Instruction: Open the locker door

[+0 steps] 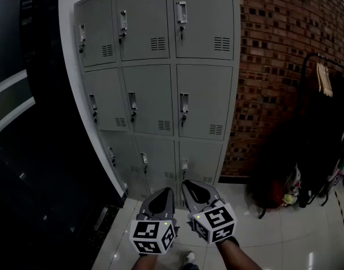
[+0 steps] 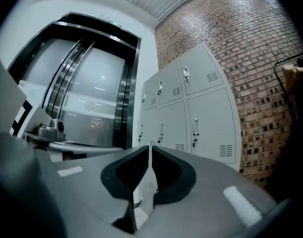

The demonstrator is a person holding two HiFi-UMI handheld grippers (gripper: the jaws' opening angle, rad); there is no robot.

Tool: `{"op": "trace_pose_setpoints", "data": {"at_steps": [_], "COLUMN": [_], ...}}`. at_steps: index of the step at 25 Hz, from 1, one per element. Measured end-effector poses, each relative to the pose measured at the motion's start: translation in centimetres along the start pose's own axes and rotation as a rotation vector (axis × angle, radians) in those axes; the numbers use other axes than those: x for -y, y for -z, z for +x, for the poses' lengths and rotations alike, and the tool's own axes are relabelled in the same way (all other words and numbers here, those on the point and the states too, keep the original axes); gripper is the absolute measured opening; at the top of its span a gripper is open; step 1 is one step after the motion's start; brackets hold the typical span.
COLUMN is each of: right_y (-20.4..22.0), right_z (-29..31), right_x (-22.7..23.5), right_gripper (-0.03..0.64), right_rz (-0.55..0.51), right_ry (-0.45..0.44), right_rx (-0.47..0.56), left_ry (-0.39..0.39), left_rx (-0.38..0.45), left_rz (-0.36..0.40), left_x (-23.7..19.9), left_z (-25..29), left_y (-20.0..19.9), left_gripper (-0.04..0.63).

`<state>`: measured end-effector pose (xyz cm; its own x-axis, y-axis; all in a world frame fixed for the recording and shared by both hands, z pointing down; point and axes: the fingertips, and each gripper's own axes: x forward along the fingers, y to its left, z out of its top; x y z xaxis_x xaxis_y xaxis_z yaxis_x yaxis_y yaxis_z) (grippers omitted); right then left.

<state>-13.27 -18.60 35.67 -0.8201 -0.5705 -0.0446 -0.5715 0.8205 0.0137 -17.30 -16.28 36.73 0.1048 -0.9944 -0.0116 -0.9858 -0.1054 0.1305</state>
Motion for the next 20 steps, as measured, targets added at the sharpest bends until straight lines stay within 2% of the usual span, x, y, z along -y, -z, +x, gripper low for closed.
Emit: {"op": "trace_pose_setpoints", "data": {"at_steps": [15, 20], "right_y": [-1.7, -1.9], "right_z": [14.2, 17.5], "right_x": [12.1, 15.4], "right_gripper": [0.0, 0.003], "right_rz": [-0.028, -0.023], "right_ry": [0.026, 0.042], "right_rx": [0.04, 0.064], "left_ry": [0.053, 0.069], "left_rx": [-0.003, -0.003], "left_rz": [0.028, 0.054], "left_x": [-5.2, -6.2], "left_z": [18.2, 22.4], "left_y": [-2.4, -3.5], "left_gripper": [0.006, 0.006]}}
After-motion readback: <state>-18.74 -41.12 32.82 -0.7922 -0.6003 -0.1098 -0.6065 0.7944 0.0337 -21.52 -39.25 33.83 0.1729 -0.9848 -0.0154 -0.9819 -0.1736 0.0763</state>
